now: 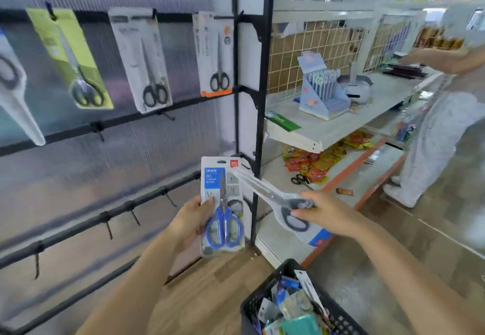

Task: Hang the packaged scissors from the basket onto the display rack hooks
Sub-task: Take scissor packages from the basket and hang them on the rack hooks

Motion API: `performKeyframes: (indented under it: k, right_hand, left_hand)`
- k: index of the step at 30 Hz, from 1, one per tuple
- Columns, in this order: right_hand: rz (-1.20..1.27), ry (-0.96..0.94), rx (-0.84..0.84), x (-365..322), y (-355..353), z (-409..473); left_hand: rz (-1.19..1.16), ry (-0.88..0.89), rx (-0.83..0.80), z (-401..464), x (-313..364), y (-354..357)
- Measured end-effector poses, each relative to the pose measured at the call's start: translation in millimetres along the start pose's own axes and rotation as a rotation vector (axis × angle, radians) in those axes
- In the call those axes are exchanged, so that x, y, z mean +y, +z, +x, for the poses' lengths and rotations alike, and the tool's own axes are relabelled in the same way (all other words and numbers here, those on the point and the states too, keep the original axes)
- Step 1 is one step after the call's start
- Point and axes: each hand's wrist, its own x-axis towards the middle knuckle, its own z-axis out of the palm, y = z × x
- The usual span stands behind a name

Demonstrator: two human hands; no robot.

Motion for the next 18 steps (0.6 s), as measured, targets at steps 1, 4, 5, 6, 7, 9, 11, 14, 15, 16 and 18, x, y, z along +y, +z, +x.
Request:
performKeyframes:
  k: [1, 4, 5, 6, 7, 9, 11, 14, 15, 16, 18]
  right_hand:
    - [-0.073, -0.051, -0.033, -14.9, -2.9, 5.6]
    - [-0.322, -0.135, -0.133, -66.8, -8.6, 20.8]
    - [-0.398, -0.162, -0.155, -84.2, -9.7, 26.7]
    - [-0.460, -0.200, -0.163, -102.4, -10.6, 32.7]
    - [-0.512, -0.231, -0.169, -119.9, -10.2, 39.1]
    - [-0.579, -0.273, -0.181, -149.7, -7.1, 54.3]
    - [-0.611, -0.284, -0.206, -173.8, -3.0, 70.6]
    - [-0.621, -0.279, -0.252, -201.6, 4.4, 93.6]
    - [-0.619, -0.290, -0.260, -210.0, 7.8, 98.9]
    - [-0.619, -0.301, -0.258, -217.6, 12.3, 103.8]
    - [-0.617, -0.327, -0.246, -231.9, 22.0, 109.8]
  left_hand:
    - [-0.011, 0.007, 0.006, -4.3, 6.4, -10.9]
    - [-0.044, 0.023, 0.027, -18.8, 23.5, -38.0]
    - [-0.051, 0.023, 0.030, -22.7, 27.7, -45.8]
    - [-0.060, 0.026, 0.026, -25.7, 30.9, -53.2]
    - [-0.068, 0.025, 0.025, -29.4, 34.1, -59.7]
    - [-0.072, 0.027, 0.021, -37.0, 39.1, -71.2]
    - [-0.064, 0.030, 0.000, -45.1, 41.2, -81.1]
    - [-0.042, 0.073, -0.033, -56.8, 42.3, -98.9]
    - [-0.031, 0.084, -0.040, -60.6, 42.9, -106.5]
    - [-0.021, 0.088, -0.055, -63.8, 42.8, -113.9]
    - [-0.034, 0.100, -0.081, -69.7, 41.7, -128.0]
